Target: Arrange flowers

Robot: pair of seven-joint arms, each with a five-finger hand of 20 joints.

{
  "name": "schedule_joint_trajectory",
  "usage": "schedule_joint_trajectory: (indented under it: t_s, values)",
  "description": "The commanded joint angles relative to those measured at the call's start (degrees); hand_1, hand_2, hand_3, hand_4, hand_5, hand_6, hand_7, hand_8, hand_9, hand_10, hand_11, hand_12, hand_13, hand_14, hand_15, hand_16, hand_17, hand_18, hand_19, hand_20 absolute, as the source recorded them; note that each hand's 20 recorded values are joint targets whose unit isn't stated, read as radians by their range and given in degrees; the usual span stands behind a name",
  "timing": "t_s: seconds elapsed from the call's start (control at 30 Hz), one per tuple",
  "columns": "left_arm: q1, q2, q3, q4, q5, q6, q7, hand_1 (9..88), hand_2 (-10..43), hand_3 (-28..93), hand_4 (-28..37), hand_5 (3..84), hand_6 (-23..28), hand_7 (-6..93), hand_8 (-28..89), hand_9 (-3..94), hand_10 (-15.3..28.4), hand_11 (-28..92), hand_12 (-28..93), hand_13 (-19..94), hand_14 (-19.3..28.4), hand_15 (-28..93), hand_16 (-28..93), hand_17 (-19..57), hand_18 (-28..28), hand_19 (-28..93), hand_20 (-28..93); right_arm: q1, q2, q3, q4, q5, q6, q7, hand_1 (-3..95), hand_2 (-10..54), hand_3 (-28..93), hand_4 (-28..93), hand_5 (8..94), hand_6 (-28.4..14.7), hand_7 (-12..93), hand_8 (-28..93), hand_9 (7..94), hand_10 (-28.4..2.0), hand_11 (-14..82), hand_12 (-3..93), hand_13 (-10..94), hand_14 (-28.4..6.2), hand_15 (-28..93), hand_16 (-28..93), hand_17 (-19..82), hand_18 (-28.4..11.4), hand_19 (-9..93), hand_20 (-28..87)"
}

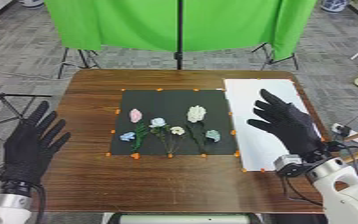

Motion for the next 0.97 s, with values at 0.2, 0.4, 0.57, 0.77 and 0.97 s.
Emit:
schedule_joint_trajectory:
  t_s: [0.2, 0.4, 0.57, 0.77, 0.97]
  values:
    - [-1.95, -3.75, 2.0, 0.75, 2.12, -2.72, -4.24, 21.7, -6.4, 66, -28.3, 20.3, -1.3, 21.9, -11, 13.4, 7.6, 14, 16, 11, 10.8, 11, 8, -15.2, 21.7, 38, 7, -2.42, -2.27, -2.17, -1.16, -5.34, 3.39, -4.34, 7.3, -4.7, 77, -28, 22.4, -4.3, 3, -7, 22.4, -10.5, -2.3, 23.4, 15, -10.7, -9, 40, -5, -19.3, 33, 17]
    - [-5.1, -2.61, 2.1, 1.22, 3.69, -2.96, -4.55, 21.5, -6.2, 67, -28.3, 21.3, -1.1, 21.6, -11, 15.0, 7.9, 15, 16, 12, 11.2, 12, 8, -15.1, 21.6, 38, 7, -4.32, -1.84, -1.85, -2.62, -6.72, 6.98, -7.2, 7.9, -4.4, 78, -28, 21.1, -3.0, 2, -7, 21.0, -10.1, -3.2, 22.9, 14, -11.2, -11, 40, -6, -19.4, 33, 17]
    - [-5.86, -4.63, 3.16, 1.7, 1.86, -4.47, -4.94, 21.5, -6.1, 69, -28.3, 22.0, -1.0, 21.7, -11, 15.9, 8.3, 16, 16, 13, 11.6, 13, 7, -14.6, 21.5, 38, 7, -6.25, -5.12, -1.06, -2.27, -4.62, 9.66, -6.76, 8.9, -4.0, 79, -28, 22.3, -2.4, 4, -7, 22.6, -10.1, -2.2, 23.4, 16, -10.8, -9, 41, -6, -19.7, 36, 18]
    - [-8.62, -4.07, 3.85, 2.57, 3.12, -5.55, -7.07, 22.1, -5.7, 68, -28.3, 22.4, -0.9, 21.8, -11, 16.5, 8.6, 17, 15, 13, 11.8, 14, 6, -14.4, 21.4, 38, 7, -6.56, -4.75, -1.1, -2.45, -8.68, 11.95, -10.45, 9.7, -4.1, 79, -28, 23.4, -1.0, 6, -8, 23.6, -9.3, -1.8, 23.7, 17, -10.1, -8, 41, -5, -19.5, 36, 18]
    - [-6.61, -4.59, 3.11, 2.16, 3.08, -5.75, -7.78, 22.3, -5.4, 68, -28.3, 23.6, -0.6, 21.8, -11, 17.2, 9.0, 17, 14, 14, 11.9, 14, 6, -14.3, 21.3, 39, 6, -4.86, -5.1, -0.44, -2.0, -9.05, 9.0, -10.37, 9.8, -4.3, 79, -28, 21.4, -1.6, 4, -9, 23.1, -8.1, -2.3, 23.2, 17, -9.7, -9, 41, -5, -18.9, 35, 17]
